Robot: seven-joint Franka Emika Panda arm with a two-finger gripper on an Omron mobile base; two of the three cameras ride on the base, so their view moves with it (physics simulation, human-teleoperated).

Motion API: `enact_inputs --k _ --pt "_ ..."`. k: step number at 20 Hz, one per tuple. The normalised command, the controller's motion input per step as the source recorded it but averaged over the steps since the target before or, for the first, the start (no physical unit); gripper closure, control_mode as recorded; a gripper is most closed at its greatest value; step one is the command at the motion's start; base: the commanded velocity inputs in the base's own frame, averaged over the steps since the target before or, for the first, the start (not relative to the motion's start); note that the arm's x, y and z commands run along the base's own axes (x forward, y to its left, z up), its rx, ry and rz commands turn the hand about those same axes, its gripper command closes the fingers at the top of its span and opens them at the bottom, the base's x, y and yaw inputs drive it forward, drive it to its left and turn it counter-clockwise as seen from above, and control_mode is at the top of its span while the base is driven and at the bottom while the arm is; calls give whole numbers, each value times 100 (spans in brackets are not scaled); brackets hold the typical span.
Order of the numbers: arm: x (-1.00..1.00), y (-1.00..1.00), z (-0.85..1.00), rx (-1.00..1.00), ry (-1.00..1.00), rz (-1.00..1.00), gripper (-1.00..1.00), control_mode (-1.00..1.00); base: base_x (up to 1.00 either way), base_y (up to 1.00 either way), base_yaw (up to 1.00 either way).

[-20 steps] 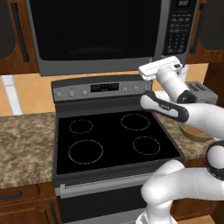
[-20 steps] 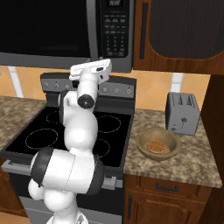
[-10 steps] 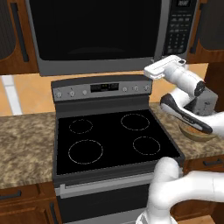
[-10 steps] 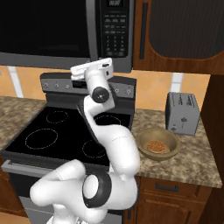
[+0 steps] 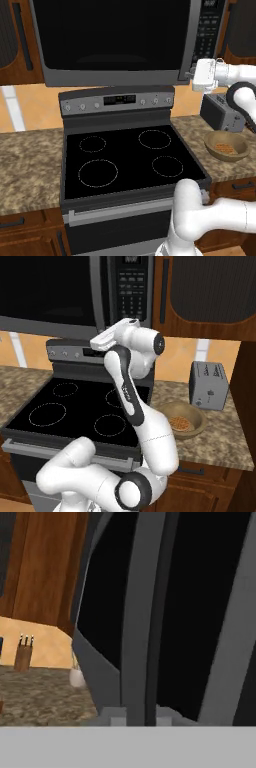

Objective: Open the microwave, place the bowl with waffle inside the microwave, then close the microwave door and turn it on.

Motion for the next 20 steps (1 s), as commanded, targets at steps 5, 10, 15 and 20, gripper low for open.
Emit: enact_inputs --k 5,10,15,20 --pt "-100 99 72 -61 0 23 100 -100 0 0 0" --pt "-100 100 52 -61 -7 13 100 -100 0 0 0" --pt "-100 99 74 -59 -4 21 100 -100 0 0 0" --pt "-100 83 78 -53 -6 26 100 -100 0 0 0"
